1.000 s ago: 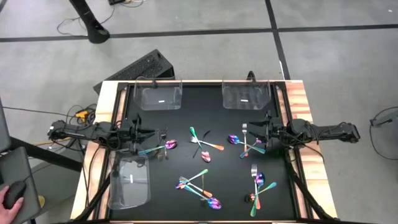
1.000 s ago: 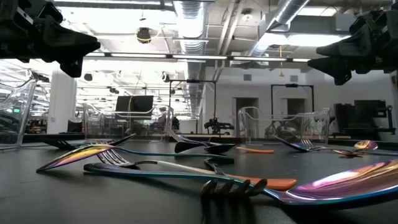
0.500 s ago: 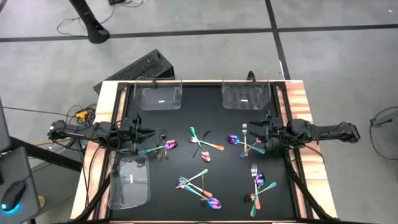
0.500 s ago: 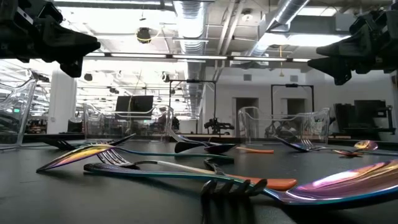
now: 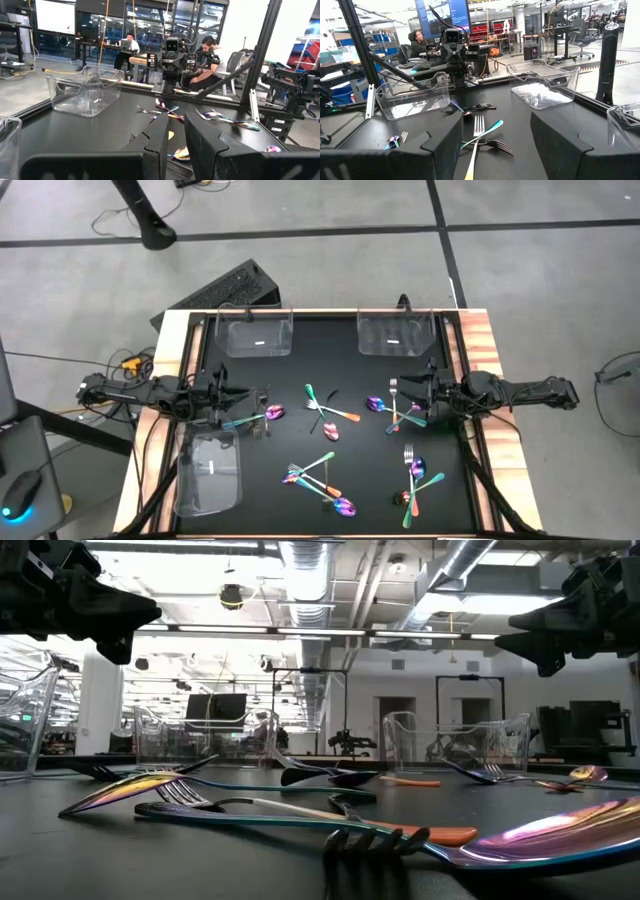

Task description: Sort silverware by color (type)

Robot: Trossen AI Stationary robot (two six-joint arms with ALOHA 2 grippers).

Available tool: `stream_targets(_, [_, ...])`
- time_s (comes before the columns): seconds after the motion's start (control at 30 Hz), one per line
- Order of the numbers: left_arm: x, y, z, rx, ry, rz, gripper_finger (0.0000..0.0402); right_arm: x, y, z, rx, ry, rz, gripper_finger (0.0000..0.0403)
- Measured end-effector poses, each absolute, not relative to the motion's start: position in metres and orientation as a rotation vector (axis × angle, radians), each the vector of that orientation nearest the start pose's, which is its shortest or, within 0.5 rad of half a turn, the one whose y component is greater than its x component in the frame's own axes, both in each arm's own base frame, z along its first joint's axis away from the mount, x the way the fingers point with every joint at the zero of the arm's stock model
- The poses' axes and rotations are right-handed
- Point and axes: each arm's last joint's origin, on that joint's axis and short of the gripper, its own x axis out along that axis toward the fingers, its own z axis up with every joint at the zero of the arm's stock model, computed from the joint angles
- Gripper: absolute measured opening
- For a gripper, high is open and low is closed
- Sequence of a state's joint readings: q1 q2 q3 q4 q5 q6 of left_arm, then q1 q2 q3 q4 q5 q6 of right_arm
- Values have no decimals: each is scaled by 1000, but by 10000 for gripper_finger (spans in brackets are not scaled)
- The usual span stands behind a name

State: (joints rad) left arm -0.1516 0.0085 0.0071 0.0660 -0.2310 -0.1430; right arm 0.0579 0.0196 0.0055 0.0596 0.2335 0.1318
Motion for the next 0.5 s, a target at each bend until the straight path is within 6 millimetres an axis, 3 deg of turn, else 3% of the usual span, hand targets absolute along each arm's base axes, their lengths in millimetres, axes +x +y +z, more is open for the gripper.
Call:
stream_targets(0.2, [97,-8,172,-156,-72,77,52,98,-1,169,138,-56,-173,255])
stream_targets(0.5, [95,-1,177,-179,-142,299,52,98,-1,170,138,-56,-172,255])
